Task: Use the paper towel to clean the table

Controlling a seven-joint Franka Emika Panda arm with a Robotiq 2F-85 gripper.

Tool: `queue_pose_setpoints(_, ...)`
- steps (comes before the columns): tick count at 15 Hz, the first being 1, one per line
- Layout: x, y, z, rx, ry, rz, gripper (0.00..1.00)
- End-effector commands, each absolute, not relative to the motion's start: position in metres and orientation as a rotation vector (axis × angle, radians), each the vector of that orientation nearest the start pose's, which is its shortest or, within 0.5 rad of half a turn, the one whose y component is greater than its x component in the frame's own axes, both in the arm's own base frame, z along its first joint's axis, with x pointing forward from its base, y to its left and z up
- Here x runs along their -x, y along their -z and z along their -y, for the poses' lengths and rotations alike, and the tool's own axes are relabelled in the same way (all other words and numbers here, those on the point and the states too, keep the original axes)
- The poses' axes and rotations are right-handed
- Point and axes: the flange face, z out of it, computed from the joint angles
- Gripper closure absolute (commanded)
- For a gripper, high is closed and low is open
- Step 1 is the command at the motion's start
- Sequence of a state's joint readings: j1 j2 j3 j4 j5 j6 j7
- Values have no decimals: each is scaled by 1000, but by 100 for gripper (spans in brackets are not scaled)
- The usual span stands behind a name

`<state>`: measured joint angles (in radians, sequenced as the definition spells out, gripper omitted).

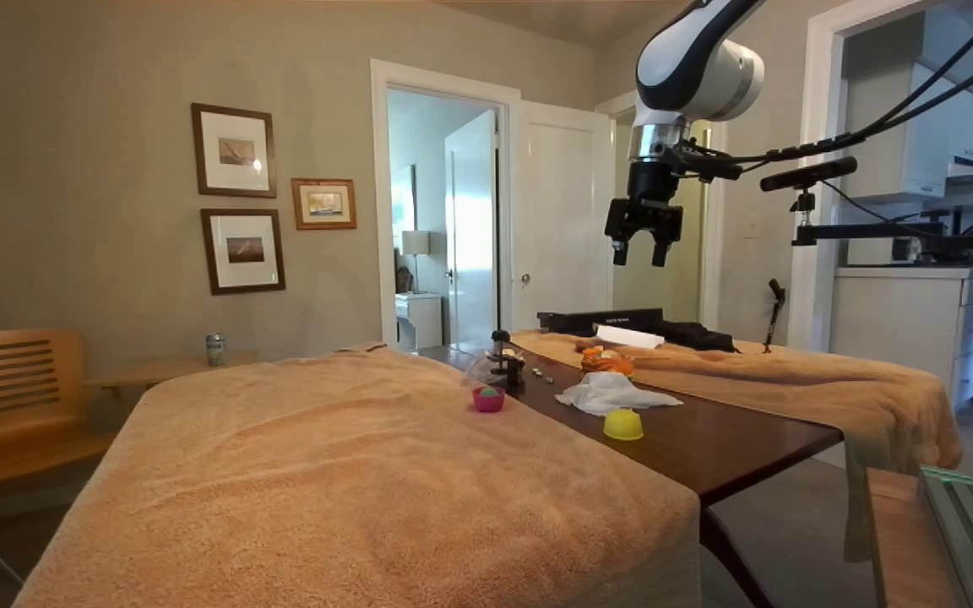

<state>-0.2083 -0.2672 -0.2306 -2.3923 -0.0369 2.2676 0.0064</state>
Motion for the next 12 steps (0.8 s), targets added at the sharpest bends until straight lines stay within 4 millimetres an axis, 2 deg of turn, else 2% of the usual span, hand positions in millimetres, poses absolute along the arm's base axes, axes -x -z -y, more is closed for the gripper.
queue_pose_setpoints(1,-423,-431,202,3064,218,-653,0)
queue_pose_setpoints(3,-423,-431,202,3064,218,-653,0)
queue_pose_setpoints(7,-431,-413,226,3085,325,-632,0)
queue_pose_setpoints(9,-433,-399,243,3098,364,-599,0)
queue_pose_setpoints(11,-434,-382,257,3066,327,-595,0)
queue_pose_setpoints(12,-434,-372,261,3033,253,-611,0)
